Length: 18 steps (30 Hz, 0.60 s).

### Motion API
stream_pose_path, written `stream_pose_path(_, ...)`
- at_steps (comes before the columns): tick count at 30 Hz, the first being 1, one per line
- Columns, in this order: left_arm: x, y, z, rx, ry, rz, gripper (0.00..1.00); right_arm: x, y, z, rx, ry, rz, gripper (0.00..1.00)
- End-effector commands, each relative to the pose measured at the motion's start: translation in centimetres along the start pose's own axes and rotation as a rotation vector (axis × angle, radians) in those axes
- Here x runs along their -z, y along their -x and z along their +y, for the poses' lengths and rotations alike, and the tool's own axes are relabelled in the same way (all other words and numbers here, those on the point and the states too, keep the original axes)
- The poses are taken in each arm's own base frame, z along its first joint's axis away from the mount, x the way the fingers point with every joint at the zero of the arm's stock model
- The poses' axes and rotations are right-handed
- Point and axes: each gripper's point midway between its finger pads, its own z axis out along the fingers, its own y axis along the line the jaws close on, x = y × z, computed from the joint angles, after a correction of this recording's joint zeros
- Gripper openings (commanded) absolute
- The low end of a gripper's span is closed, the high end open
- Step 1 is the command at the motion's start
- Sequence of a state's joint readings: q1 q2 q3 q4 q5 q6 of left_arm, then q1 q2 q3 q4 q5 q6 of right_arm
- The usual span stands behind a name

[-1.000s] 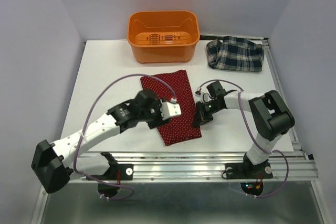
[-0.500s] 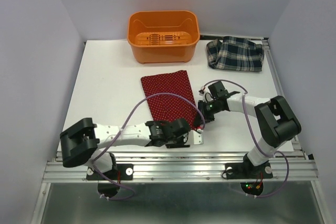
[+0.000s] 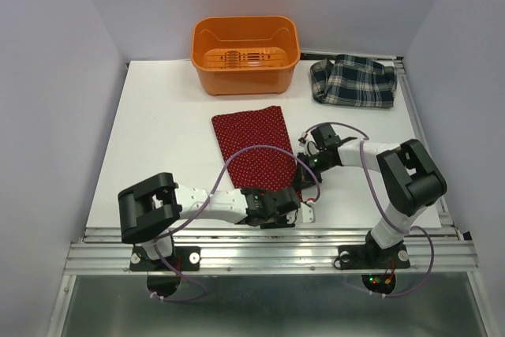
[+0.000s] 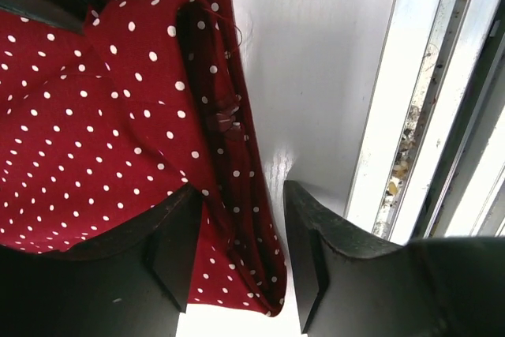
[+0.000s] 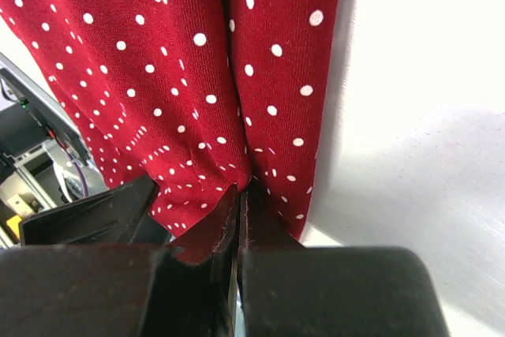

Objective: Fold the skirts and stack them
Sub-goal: Fold the skirt

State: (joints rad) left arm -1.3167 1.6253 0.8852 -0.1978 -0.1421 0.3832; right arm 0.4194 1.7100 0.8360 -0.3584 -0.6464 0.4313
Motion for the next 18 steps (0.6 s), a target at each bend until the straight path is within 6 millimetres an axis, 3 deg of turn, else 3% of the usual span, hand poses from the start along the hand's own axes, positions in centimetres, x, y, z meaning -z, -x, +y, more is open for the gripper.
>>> stream_pose_path(1,0.0,1.6,0.2,0.033,0.023,-0.020,0.52,-0.2,0.9,0.0,0.014,-0.017,-0.013,0.01)
stream_pose_path(5,-1.2,0.4,-0.1,0.022,0.024,0.037,0.36,-0.1,0.8,0.0,0.016,-0.017,-0.011,0.01)
stream_pose_path(6,-1.2,0.6,-0.1,0.021,0.021,0.042,0.24,-0.1,0.8,0.0,0.021,-0.013,-0.011,0.01)
stream_pose_path(9,-1.1,0.7,0.1,0.020,0.020,0.041,0.03,0.1,0.9,0.3,0.044,-0.008,-0.015,0.01)
stream_pose_path(13,-0.1,0.9,0.0,0.018,-0.015,0.023,0.00,1.2,1.8,1.2,0.104,-0.013,-0.024,0.01)
stream_pose_path(18,2.6,2.4,-1.1,0.005,-0.118,-0.054,0.00,4.6,5.6,3.2,0.257,-0.056,-0.075,0.36)
